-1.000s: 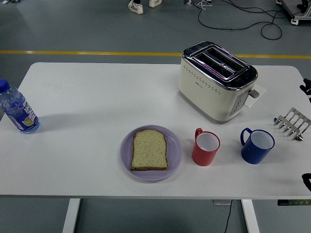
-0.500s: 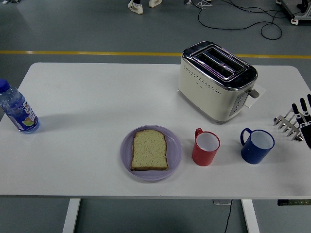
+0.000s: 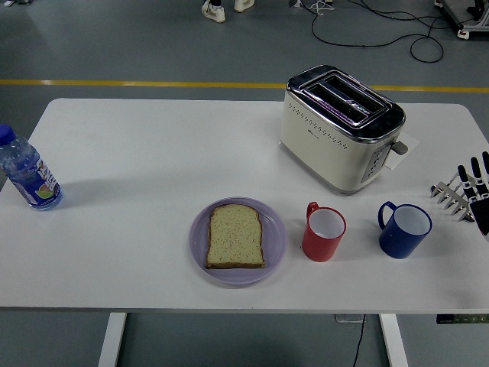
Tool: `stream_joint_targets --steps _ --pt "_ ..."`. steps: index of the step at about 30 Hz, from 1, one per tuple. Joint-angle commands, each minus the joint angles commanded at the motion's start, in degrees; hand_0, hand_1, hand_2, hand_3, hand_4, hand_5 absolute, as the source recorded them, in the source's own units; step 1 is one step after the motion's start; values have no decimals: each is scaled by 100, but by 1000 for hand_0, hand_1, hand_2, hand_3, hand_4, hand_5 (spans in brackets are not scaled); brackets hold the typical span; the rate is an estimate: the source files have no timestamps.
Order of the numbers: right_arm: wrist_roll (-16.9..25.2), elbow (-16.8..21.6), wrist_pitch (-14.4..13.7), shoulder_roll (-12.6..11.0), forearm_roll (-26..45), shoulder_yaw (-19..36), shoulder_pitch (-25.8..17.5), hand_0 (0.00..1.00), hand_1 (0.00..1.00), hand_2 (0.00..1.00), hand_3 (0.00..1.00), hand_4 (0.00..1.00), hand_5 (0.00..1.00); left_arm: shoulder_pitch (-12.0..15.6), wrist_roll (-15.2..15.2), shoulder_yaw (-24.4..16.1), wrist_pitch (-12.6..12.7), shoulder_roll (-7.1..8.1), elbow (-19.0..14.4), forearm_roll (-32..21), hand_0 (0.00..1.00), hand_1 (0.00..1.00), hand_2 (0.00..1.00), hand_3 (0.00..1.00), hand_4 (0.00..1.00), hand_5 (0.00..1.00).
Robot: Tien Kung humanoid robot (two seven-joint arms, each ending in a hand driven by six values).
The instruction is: Pick up the cup,pour liquid into bread,place the cup on the desk
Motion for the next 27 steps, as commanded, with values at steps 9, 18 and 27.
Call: stream_joint_targets --steps 9,18,27 --pt "193 -9 -132 26 88 6 -18 672 625 657 606 541 183 -9 0 -9 -3 2 -4 8 646 612 590 528 296 759" --pt "732 -49 -198 86 293 -13 -39 657 614 654 603 529 183 -8 0 7 -4 -1 -8 -3 646 612 589 527 296 759" --pt "915 -115 -276 95 319 12 -50 654 612 653 601 525 181 -16 -2 -11 -5 -6 -12 -7 646 612 590 527 296 759"
